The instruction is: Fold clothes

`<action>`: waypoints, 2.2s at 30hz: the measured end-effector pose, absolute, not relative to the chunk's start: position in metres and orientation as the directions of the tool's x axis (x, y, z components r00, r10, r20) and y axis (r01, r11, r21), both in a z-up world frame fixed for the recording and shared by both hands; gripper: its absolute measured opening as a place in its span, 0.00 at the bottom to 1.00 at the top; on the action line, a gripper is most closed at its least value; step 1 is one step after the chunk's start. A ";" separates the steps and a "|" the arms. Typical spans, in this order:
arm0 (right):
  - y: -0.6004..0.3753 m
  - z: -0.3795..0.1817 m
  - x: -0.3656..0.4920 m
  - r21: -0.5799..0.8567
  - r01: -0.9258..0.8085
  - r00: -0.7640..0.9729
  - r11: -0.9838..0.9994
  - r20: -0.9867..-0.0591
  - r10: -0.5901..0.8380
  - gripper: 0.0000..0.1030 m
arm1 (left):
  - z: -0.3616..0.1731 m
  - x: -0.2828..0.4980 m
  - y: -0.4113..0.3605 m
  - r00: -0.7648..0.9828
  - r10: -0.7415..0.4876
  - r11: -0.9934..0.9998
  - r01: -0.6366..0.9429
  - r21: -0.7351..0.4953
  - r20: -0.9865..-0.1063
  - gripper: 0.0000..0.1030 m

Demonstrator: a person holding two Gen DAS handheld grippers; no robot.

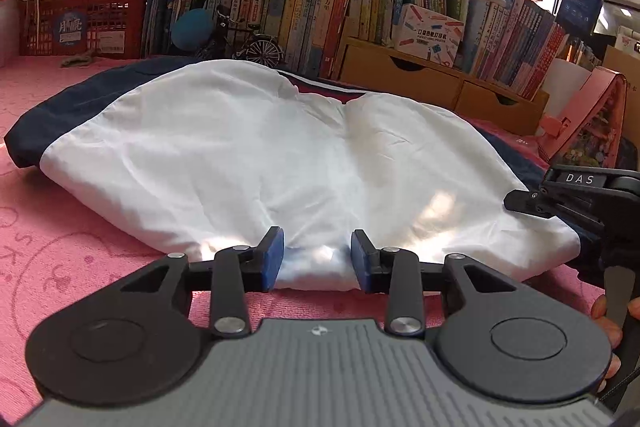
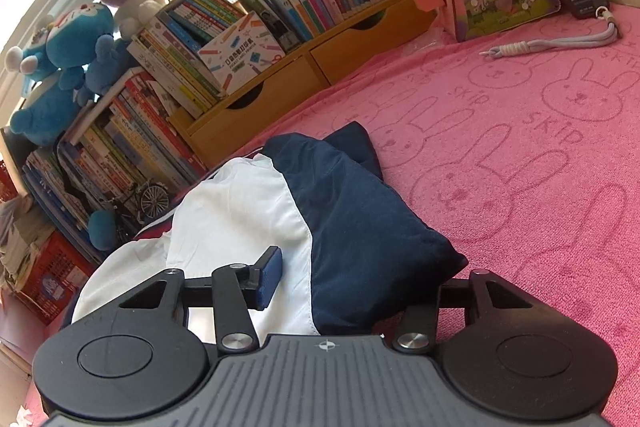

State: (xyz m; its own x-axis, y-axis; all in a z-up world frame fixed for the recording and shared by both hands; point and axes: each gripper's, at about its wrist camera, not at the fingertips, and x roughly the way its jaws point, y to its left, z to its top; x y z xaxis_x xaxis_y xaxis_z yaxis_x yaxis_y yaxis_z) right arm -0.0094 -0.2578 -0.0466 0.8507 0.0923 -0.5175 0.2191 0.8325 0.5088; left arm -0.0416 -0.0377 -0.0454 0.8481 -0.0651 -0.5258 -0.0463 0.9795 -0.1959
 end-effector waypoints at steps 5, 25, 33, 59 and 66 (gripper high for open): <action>-0.227 -0.017 -0.013 0.250 0.149 0.889 0.957 -0.457 -0.019 0.28 | -0.046 -0.042 -0.034 0.849 -0.090 0.975 -0.032 -0.221 -0.520 0.35; 0.022 0.064 0.021 -0.091 -0.870 0.416 0.485 -0.665 0.621 0.26 | -0.050 -0.045 -0.007 0.854 -0.213 0.924 0.018 -0.382 -0.474 0.36; -0.069 0.104 -0.002 0.016 -0.702 0.651 0.712 -0.392 0.650 0.76 | -0.067 -0.058 0.060 0.845 -0.423 0.684 0.062 -0.727 -0.327 0.39; -0.061 -0.049 -0.057 0.049 -0.107 0.823 0.993 -0.557 0.117 0.46 | -0.054 -0.012 0.128 0.927 -0.187 0.608 -0.151 -0.779 -0.326 0.51; -0.044 -0.052 -0.063 -0.062 -0.115 0.842 0.991 -0.536 0.064 0.45 | -0.056 -0.015 0.141 0.936 -0.185 0.593 -0.137 -0.793 -0.300 0.42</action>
State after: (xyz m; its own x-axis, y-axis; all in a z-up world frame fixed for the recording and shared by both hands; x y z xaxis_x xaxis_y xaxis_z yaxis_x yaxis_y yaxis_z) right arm -0.0635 -0.0438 -0.0516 0.8416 0.0639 -0.5363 -0.1148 0.9914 -0.0621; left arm -0.0146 0.1405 -0.0561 0.9358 -0.1848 -0.3003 -0.1374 0.5933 -0.7932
